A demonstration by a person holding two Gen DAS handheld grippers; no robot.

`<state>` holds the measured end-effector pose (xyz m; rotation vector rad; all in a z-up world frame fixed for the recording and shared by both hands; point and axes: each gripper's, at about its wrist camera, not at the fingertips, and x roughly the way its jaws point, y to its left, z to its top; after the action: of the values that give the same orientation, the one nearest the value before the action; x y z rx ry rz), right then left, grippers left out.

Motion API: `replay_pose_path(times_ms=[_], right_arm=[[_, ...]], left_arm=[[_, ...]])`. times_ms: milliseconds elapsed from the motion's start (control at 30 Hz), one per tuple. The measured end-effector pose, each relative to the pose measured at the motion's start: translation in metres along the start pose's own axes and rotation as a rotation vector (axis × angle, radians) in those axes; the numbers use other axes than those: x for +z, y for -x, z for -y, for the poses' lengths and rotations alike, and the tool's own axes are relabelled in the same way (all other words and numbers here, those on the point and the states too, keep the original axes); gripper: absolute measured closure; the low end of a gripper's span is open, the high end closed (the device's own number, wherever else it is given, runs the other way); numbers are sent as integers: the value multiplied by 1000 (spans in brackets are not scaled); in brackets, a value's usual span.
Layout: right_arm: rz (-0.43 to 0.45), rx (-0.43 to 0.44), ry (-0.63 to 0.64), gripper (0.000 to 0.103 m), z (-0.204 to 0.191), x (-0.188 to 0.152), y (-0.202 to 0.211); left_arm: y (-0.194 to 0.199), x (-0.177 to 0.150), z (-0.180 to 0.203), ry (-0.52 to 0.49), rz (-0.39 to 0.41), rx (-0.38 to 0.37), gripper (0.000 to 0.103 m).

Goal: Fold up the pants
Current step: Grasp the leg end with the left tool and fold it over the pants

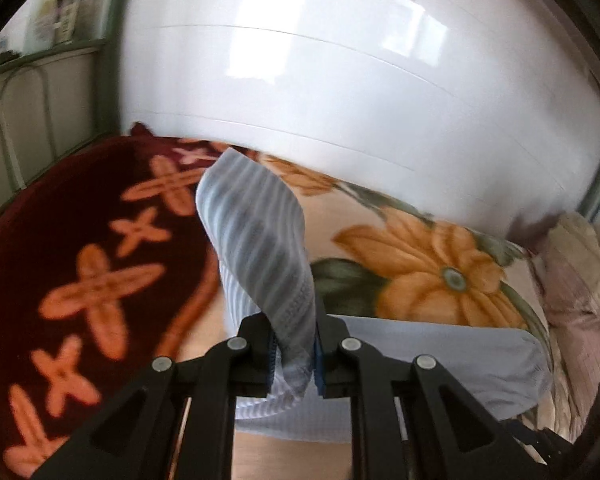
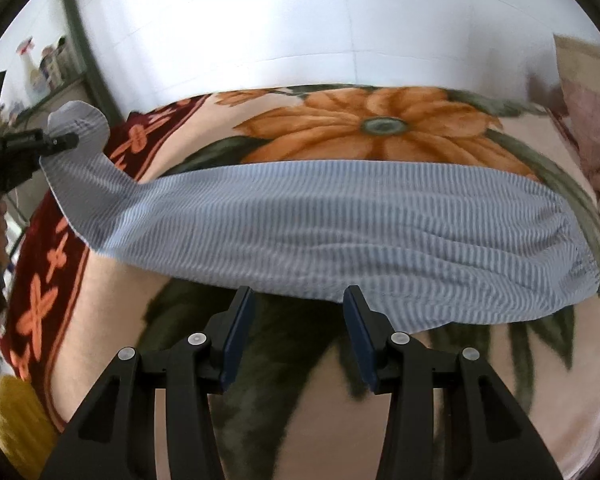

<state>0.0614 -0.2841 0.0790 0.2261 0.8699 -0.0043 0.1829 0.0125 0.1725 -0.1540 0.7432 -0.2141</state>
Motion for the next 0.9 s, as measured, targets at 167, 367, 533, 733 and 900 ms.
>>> replay_pose_path(times_ms=[167, 367, 533, 733, 900], right_arm=[[23, 21, -111, 56, 28, 3, 0], [7, 21, -233, 56, 58, 3, -10], [-17, -19, -252, 56, 65, 2, -18], [-34, -30, -251, 56, 65, 2, -21], [-35, -27, -245, 56, 64, 3, -25]], left_arm=[[-24, -13, 63, -49, -33, -50, 89], [-62, -44, 134, -116, -88, -99, 89], [-90, -72, 170, -125, -158, -119, 89], [-104, -90, 185, -142, -195, -105, 89], [-103, -95, 184, -168, -235, -106, 77]])
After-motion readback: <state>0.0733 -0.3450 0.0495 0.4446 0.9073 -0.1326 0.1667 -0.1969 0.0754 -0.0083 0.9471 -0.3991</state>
